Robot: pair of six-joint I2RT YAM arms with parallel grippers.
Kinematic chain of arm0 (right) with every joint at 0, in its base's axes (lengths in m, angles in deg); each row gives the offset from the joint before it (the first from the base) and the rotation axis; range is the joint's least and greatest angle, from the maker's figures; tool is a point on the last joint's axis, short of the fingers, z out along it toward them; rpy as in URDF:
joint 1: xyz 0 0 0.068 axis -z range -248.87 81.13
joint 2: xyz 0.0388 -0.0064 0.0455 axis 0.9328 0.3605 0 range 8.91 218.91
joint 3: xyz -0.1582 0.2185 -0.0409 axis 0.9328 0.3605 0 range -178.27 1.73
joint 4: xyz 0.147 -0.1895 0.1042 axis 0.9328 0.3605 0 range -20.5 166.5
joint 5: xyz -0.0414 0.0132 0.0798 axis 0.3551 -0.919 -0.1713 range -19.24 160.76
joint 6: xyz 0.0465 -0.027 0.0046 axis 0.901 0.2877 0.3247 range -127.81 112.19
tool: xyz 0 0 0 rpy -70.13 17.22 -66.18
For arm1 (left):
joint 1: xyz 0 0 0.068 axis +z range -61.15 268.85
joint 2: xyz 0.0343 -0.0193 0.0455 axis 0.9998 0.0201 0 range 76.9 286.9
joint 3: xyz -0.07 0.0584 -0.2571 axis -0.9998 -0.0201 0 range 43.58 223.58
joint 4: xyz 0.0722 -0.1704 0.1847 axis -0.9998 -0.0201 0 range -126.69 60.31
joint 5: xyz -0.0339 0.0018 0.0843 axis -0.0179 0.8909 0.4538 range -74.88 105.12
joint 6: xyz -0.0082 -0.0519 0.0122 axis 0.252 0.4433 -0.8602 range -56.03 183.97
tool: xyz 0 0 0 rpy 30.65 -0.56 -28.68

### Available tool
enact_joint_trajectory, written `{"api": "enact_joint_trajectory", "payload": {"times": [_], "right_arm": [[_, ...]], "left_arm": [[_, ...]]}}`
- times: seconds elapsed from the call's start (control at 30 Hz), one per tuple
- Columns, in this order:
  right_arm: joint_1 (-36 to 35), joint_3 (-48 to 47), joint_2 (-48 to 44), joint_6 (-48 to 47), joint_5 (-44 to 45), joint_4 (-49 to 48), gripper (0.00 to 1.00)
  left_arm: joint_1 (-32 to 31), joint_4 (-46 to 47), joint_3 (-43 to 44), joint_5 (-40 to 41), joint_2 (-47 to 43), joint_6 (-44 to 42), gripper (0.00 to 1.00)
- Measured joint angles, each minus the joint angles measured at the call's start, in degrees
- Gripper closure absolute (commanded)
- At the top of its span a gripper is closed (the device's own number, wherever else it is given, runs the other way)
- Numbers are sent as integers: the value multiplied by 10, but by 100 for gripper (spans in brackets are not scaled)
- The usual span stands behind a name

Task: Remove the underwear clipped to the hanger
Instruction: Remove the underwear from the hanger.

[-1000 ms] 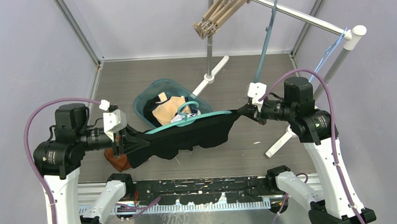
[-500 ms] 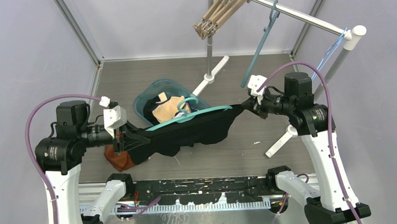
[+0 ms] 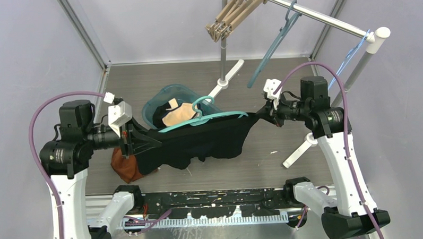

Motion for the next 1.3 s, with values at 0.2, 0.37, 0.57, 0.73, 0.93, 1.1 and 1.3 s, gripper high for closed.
{"api": "enact_joint_trajectory", "payload": {"times": [0.2, 0.37, 0.57, 0.73, 0.93, 1.1, 1.3], "right_arm": [[3, 1, 7, -2, -17, 3, 99], [4, 18, 6, -2, -16, -4, 99], [6, 40, 6, -2, -27, -5, 99], [12, 46, 6, -16, -59, 3, 99], [18, 52, 6, -30, -76, 14, 99], [19, 74, 6, -23, -72, 6, 99], [19, 94, 4, 16, -58, -24, 99]], "left_arm": [[1, 47, -4, -11, 4, 51, 100], [1, 75, -12, -11, 5, 84, 100], [2, 119, -35, -11, 4, 131, 100], [3, 170, -74, -11, -1, 180, 100], [4, 251, -120, -9, -9, 263, 100], [4, 314, -135, -10, -9, 327, 100], [4, 348, -137, -9, -8, 362, 100]]}}
